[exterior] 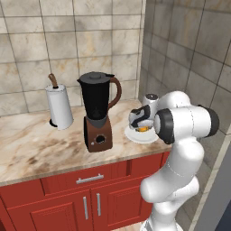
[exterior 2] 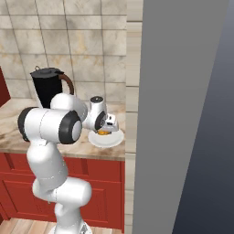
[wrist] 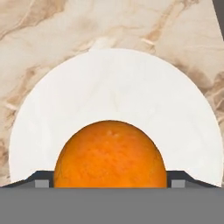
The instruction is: Pick the orange and banana from the fridge and place them on the plate next to the blender to make a fruit smoothie.
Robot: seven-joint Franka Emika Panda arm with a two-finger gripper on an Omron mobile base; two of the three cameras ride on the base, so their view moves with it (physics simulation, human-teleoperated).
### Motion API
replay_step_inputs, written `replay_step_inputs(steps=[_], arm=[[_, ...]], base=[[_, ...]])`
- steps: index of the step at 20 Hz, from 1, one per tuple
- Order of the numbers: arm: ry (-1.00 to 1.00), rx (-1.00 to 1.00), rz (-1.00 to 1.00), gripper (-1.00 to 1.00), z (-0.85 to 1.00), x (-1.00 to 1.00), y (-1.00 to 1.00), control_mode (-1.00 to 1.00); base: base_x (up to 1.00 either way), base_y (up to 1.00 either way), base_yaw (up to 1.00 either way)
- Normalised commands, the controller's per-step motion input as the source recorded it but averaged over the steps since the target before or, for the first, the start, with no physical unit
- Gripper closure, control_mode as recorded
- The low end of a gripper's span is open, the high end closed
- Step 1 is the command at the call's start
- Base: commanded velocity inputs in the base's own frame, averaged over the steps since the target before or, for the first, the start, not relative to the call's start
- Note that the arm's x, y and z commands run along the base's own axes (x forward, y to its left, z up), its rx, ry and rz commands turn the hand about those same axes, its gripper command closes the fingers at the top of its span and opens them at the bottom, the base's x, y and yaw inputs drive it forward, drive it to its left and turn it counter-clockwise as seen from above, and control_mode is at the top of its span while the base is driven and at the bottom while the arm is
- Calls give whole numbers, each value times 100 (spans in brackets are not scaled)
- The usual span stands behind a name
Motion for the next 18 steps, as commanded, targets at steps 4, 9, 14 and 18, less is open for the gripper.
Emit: replay_step_inputs(steps=[4, 9, 14, 18], arm=[[0, 0, -2, -100, 12, 0, 0, -100], [-2, 0, -2, -100, 75, -33, 0, -100], [-2, 0, 0, -100, 100, -73, 1, -100], [0, 0, 0, -100, 91, -100, 0, -100]], base=[[0, 0, 0], [0, 0, 0], [0, 0, 0], [0, 0, 0]])
